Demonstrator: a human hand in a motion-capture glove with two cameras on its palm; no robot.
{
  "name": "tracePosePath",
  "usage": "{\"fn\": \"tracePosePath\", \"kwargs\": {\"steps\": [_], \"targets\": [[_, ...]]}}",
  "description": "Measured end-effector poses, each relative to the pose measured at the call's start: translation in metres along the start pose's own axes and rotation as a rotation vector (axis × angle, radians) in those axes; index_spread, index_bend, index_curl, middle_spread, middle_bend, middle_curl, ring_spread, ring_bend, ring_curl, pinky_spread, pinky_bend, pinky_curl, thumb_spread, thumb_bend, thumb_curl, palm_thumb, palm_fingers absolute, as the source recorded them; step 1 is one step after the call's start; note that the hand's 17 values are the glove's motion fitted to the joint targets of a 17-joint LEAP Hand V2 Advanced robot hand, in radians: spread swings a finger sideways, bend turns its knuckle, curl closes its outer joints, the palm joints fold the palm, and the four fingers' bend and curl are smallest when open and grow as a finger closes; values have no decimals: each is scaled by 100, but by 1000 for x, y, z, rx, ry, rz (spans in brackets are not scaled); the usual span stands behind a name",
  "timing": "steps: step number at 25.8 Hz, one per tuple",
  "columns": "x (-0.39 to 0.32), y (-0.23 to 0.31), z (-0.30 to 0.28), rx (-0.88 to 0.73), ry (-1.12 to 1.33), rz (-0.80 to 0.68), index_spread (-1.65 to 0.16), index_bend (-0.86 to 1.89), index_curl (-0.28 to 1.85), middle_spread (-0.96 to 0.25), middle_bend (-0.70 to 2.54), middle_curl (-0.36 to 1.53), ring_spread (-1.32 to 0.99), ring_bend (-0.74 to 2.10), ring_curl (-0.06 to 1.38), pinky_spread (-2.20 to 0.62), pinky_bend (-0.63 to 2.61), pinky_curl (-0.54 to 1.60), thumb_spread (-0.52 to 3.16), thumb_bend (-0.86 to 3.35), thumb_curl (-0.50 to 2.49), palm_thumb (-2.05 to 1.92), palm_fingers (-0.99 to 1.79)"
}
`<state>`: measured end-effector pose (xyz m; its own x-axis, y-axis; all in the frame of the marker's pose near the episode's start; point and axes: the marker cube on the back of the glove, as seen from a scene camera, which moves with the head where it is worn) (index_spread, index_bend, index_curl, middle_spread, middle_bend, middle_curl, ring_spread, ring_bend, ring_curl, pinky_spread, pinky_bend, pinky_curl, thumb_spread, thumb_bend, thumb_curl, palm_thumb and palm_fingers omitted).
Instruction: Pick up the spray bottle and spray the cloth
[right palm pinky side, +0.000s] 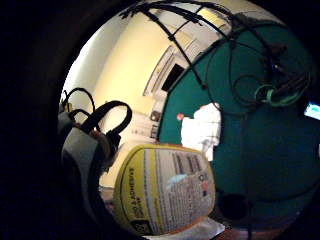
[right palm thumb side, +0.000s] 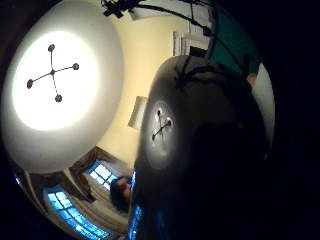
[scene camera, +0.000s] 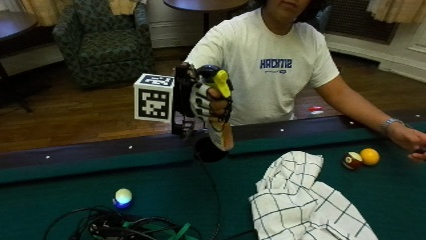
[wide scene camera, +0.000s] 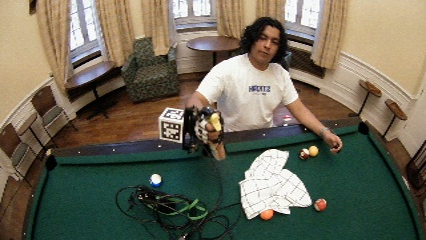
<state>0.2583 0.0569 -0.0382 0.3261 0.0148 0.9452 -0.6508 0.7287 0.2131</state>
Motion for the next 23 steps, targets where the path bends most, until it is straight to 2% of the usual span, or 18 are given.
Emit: {"fn": "tracePosePath", "kwargs": {"steps": [5, 10, 16, 23], "targets": [[-47, -6, 12, -115, 28, -26, -24, 43, 55, -20, 62, 58, -22, 72, 49, -27, 47, 44, 37, -2, 69, 99, 139], [-72, -15, 36, -213, 94, 25, -23, 44, 56, -20, 64, 58, -22, 73, 50, -27, 48, 44, 34, -2, 71, 99, 138], [-74, -27, 81, -345, 199, 141, -23, 44, 58, -20, 65, 58, -22, 74, 50, -27, 49, 44, 31, -2, 73, 99, 137], [-39, -27, 129, -488, 343, 335, -23, 44, 59, -20, 65, 59, -22, 74, 51, -27, 50, 44, 30, -2, 75, 99, 136]]}}
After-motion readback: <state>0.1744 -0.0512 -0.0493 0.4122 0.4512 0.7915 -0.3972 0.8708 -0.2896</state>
